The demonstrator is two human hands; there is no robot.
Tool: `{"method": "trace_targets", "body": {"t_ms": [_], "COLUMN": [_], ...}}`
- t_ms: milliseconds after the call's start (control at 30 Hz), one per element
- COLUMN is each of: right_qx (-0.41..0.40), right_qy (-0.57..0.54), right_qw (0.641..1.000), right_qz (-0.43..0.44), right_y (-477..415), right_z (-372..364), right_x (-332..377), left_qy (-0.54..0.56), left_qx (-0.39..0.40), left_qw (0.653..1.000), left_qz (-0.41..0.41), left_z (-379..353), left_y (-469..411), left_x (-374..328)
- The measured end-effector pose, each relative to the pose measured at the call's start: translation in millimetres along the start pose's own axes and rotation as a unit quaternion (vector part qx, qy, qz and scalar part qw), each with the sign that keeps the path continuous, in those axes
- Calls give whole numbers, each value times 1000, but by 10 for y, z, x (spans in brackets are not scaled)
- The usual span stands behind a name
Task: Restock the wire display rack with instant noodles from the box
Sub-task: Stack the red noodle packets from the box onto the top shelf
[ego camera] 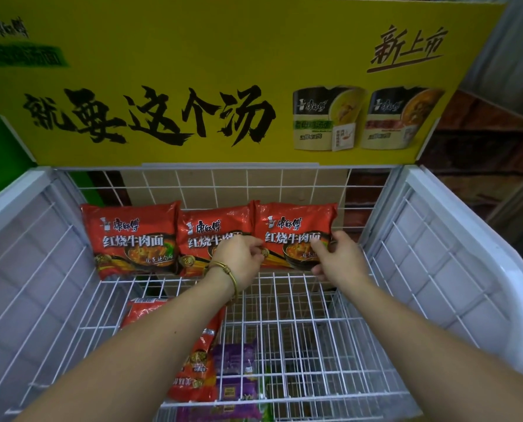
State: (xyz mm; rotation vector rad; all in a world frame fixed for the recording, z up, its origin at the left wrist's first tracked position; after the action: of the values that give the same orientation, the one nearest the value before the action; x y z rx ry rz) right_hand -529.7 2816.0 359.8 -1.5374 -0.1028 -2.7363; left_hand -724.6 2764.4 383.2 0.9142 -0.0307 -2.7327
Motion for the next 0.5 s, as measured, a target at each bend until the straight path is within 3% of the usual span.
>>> {"method": "trace_targets", "body": {"t_ms": [100, 233, 400, 500], "right_qx": [5, 3, -69, -37], "right_qy": [31, 17, 48, 61], "right_qw": [999, 1000, 996, 997], "right_qz": [6, -6, 13, 40], "right_y": [-18, -33, 20, 118], "right_z": [-5, 26, 63, 36], "right_x": [21, 24, -26, -8], "left_qy": [6, 91, 180, 205], "left_qx": [-4, -10, -10, -16], "left_qw": [1000, 996, 983, 976], "left_qz": [-4, 10, 35, 69], "left_z": [-16, -8, 125, 271], "left_y": [14, 22, 93, 146], "left_x": [13, 63, 173, 296]}}
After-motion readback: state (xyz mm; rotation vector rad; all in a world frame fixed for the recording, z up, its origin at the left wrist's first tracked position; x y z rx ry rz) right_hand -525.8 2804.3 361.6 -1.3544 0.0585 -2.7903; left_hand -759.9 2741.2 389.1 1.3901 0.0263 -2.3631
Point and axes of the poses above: each hand's wrist, its own y-axis away from the middle knuckle, its own z-axis out of the back of the hand, x = y × z, the point moved 1 cm from there along -y, towards the middle knuckle, and after that the axes turned 6 degrees about z, right-handed, at the moved point
